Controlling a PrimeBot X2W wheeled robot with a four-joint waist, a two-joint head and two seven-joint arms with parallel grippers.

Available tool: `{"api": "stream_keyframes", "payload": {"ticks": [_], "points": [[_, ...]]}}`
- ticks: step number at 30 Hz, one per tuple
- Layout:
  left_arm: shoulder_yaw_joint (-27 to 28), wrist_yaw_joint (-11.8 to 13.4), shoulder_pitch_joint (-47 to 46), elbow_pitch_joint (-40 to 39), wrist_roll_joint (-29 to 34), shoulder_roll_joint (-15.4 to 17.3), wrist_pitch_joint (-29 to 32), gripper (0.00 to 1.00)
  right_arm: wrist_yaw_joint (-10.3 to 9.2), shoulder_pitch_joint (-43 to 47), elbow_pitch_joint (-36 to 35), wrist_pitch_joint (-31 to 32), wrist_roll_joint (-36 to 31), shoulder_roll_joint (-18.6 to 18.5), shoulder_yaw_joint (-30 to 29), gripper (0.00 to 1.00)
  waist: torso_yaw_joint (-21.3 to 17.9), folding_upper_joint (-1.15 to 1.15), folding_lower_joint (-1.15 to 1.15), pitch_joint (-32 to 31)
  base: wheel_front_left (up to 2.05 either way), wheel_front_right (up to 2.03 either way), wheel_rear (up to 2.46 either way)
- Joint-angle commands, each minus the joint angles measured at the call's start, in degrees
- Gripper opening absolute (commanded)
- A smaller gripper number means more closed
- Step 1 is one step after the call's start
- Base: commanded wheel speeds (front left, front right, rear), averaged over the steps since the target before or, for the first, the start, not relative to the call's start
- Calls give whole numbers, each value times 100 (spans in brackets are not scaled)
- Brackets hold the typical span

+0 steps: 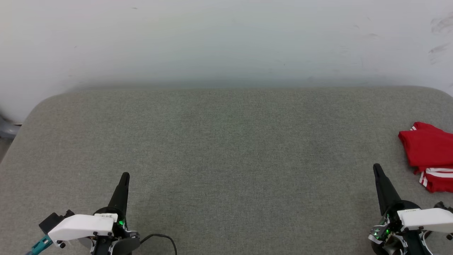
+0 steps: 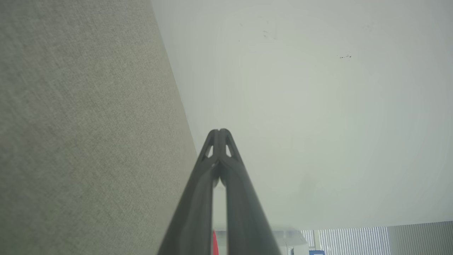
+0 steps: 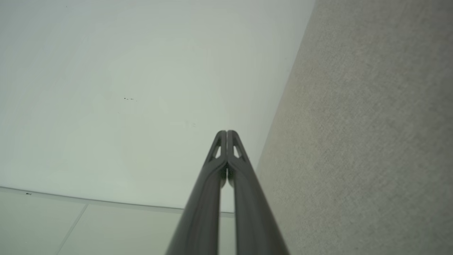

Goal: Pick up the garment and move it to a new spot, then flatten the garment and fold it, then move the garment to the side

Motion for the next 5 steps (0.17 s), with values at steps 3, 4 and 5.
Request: {"api": "stream_keyframes", "payload": {"ticks": [3,4,5], "points": [[30,-40,-98,5,-212,-6,60,0,-1,-111,21,64,205,-11,-10,0,-6,0,0,9,0,0,0],[33,-46,-105,6,-254,-7,62,0,-1,-124,25,68,247,-11,-12,0,-8,0,0,11,0,0,0],[40,-50,-113,9,-299,-8,70,0,-1,-135,30,77,287,-10,-14,0,-10,0,0,14,0,0,0]]}}
